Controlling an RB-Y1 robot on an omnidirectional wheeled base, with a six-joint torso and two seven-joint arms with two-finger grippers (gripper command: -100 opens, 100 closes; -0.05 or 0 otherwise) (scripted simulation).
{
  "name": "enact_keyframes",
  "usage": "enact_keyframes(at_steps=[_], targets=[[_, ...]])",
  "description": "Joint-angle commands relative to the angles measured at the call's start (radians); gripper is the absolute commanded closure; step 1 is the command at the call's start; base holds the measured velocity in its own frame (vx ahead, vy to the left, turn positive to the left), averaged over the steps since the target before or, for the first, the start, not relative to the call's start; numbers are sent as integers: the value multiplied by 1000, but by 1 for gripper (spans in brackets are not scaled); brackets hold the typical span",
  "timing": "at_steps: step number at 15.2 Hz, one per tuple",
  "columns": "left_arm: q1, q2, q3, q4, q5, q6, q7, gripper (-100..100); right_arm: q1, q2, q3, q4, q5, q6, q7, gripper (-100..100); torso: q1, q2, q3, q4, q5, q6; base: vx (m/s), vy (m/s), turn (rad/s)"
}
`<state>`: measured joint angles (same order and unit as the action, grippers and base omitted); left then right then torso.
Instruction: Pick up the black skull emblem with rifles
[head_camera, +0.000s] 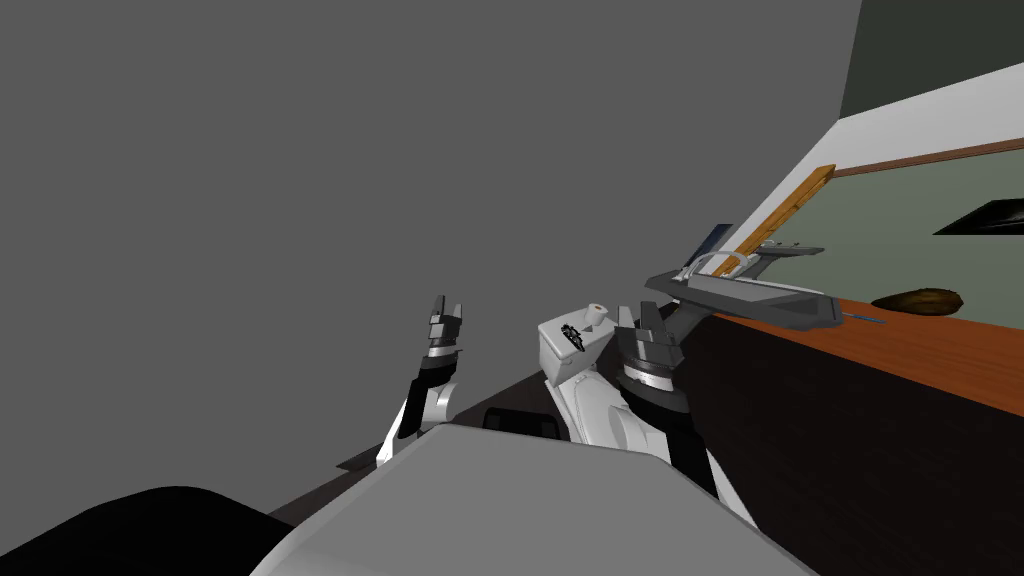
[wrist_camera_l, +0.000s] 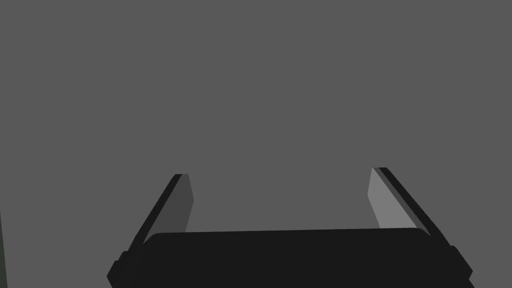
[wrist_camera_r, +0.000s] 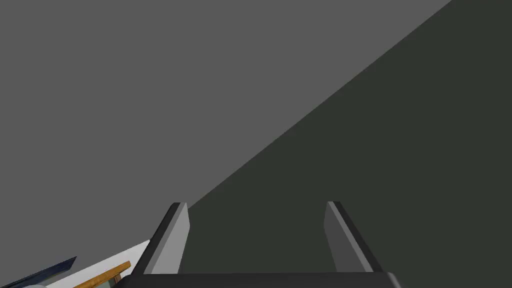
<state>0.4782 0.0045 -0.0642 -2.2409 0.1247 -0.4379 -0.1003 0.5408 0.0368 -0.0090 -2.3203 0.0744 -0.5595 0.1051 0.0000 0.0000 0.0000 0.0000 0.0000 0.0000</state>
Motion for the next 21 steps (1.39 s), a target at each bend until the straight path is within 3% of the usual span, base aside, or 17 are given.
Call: enact_keyframes(at_steps=[1, 4, 21], targets=[[0, 0, 0, 0, 0, 0, 0, 0, 3, -46, 0, 3, -3, 4, 2, -100, 0, 0, 0, 0, 0, 0, 1, 2, 11], [0, 0, 0, 0, 0, 0, 0, 0, 7, -82, 0, 7, -5, 8, 3, -100, 0, 0, 0, 0, 0, 0, 1, 2, 15], [0, 0, 0, 0, 0, 0, 0, 0, 67, -436, -2, 69, -52, 82, 33, -100, 0, 0, 0, 0, 0, 0, 4, 5, 28]])
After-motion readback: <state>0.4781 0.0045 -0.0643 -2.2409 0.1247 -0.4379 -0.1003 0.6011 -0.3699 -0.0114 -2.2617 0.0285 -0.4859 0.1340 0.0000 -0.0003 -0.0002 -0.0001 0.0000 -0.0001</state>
